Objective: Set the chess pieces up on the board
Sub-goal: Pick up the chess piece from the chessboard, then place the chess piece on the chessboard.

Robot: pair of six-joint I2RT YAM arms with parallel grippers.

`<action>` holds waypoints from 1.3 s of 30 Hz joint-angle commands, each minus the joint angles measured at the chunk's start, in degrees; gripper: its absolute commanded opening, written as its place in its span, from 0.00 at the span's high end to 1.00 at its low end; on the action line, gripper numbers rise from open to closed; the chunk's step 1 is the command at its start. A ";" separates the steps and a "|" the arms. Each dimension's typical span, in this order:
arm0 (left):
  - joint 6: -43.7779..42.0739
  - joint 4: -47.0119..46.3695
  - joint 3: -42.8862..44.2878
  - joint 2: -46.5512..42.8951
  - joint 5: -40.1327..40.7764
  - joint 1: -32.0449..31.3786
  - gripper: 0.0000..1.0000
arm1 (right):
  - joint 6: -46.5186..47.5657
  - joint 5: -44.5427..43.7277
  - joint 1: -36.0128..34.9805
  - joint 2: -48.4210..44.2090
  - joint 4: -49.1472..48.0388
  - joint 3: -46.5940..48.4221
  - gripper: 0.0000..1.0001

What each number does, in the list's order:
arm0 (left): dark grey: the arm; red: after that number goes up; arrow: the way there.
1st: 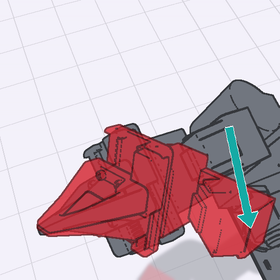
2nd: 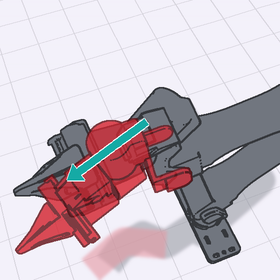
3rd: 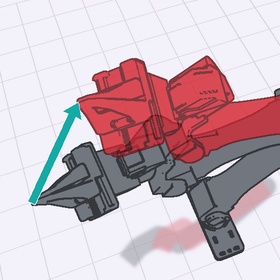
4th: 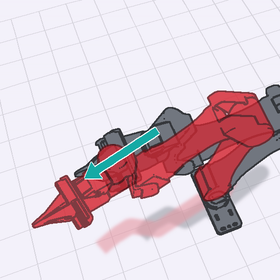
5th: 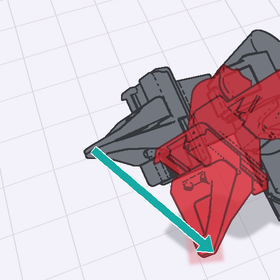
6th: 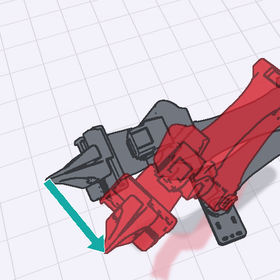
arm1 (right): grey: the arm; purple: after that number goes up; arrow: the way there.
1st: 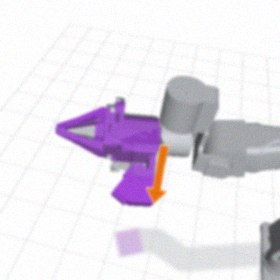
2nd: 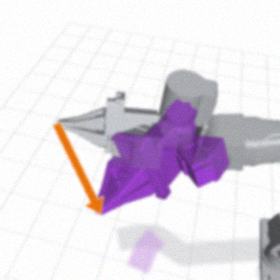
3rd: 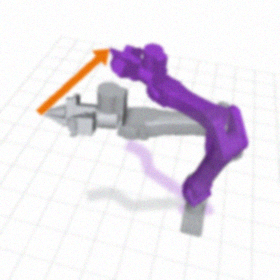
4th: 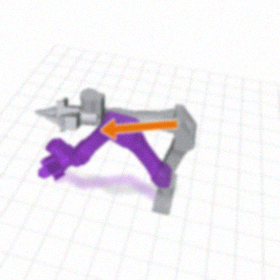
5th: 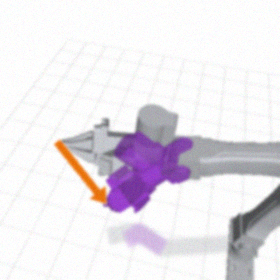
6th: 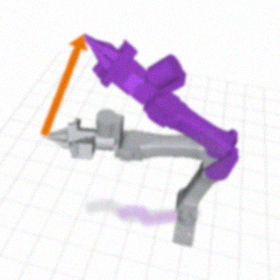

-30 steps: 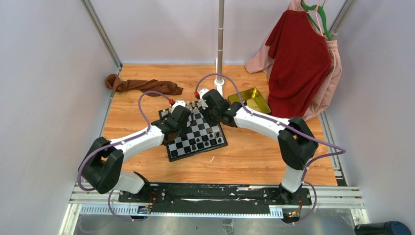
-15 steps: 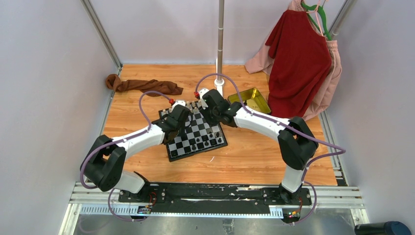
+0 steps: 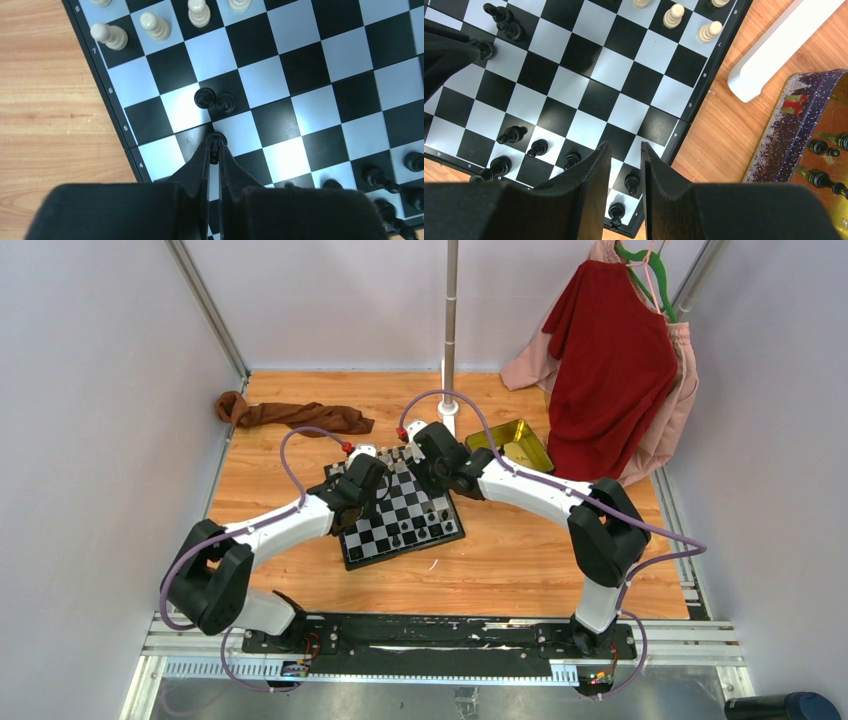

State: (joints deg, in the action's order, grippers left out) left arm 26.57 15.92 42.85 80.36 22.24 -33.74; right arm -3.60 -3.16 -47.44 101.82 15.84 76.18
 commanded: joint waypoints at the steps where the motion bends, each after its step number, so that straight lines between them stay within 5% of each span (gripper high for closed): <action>1: 3.25 2.91 -0.93 -4.29 0.53 0.45 1.00 | -0.77 0.10 0.80 -1.02 0.29 -1.04 0.67; 13: 12.69 13.99 -4.25 -16.36 -0.66 -0.87 1.00 | -1.26 0.71 0.78 -1.14 -0.04 -1.21 0.67; 25: 22.03 18.53 -4.20 -16.61 0.11 -9.89 1.00 | -1.00 1.28 0.81 -1.27 -0.10 -1.54 0.67; 39: 26.07 18.84 -6.43 -16.95 2.02 -12.38 1.00 | -0.80 1.71 0.86 -1.30 -0.81 -2.38 0.67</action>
State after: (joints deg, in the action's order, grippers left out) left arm 50.70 34.00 37.01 63.99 22.39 -45.36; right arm -3.68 -2.11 -47.44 101.82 15.40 74.91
